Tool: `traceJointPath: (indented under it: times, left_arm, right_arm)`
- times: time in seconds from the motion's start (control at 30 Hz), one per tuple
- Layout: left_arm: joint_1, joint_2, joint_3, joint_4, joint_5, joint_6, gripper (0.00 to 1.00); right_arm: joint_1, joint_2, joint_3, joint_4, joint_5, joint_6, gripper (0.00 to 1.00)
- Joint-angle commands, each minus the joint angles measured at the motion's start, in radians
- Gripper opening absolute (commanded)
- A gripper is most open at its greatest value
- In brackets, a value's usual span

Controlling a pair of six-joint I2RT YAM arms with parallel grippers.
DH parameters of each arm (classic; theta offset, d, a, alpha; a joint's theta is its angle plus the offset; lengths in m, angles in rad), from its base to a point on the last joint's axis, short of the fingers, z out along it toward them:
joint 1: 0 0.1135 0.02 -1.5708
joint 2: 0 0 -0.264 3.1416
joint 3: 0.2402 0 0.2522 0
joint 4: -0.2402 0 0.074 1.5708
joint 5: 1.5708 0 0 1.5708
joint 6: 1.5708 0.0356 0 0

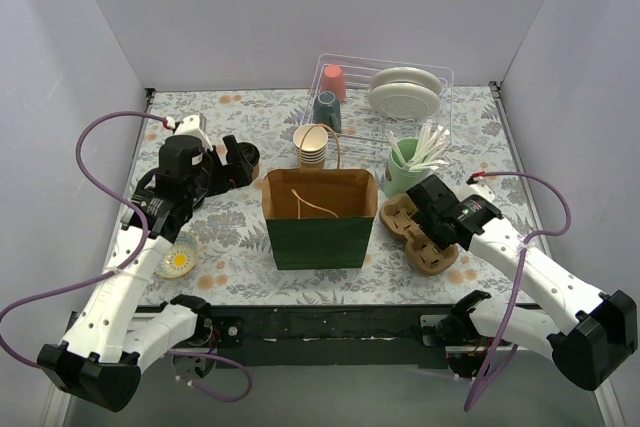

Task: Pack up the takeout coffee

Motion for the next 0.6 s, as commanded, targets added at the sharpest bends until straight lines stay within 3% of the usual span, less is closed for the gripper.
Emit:
traceJointPath:
  times: [0.0,0.23,0.57]
  left_arm:
    - [0.005,-0.022,-0.016,0.023,0.01,-0.016,0.98]
    - [0.003,-0.025,-0.018,0.017,0.015,-0.018,0.98]
    - [0.005,-0.026,-0.015,0.012,0.013,-0.015,0.98]
  right_arm:
    - [-0.025,0.0,-0.016,-0.059,0.021,0.25,0.59]
    - [-0.048,0.04,-0.034,-0.025,-0.015,0.269,0.66]
    - [-0.05,0.112,-0.031,0.004,-0.057,0.307,0.67]
